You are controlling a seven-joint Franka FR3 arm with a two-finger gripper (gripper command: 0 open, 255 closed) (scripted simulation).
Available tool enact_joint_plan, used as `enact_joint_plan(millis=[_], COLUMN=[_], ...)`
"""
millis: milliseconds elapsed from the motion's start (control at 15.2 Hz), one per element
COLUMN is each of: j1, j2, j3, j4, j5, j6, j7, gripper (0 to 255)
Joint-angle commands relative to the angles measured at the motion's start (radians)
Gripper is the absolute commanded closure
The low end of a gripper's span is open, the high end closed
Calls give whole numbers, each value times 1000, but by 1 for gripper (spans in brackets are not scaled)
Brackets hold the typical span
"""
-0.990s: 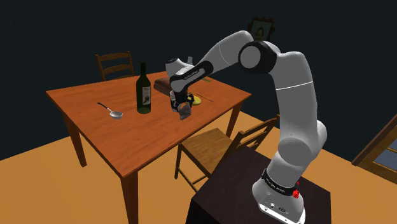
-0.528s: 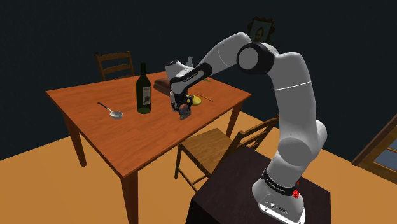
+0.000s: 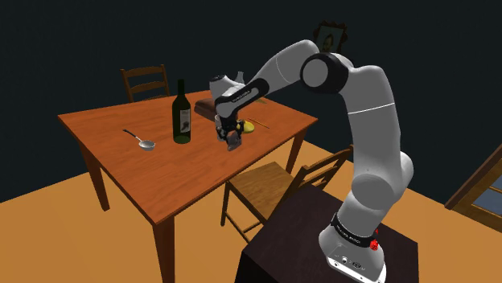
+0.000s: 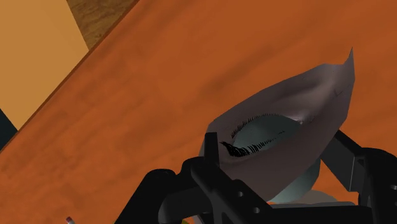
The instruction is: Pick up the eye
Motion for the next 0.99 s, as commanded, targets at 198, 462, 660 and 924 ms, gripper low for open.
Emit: enact_joint_plan(millis=[198, 462, 660, 924], j1=[-2, -3, -4, -4], j2=[-36, -65, -86, -99], j3=[6, 10, 13, 15], j4=[8, 17, 27, 35], j5=[12, 21, 28, 33], j6=[-42, -78, -106, -126], j7=[-18, -33, -45, -53], gripper=[255, 255, 255, 255])
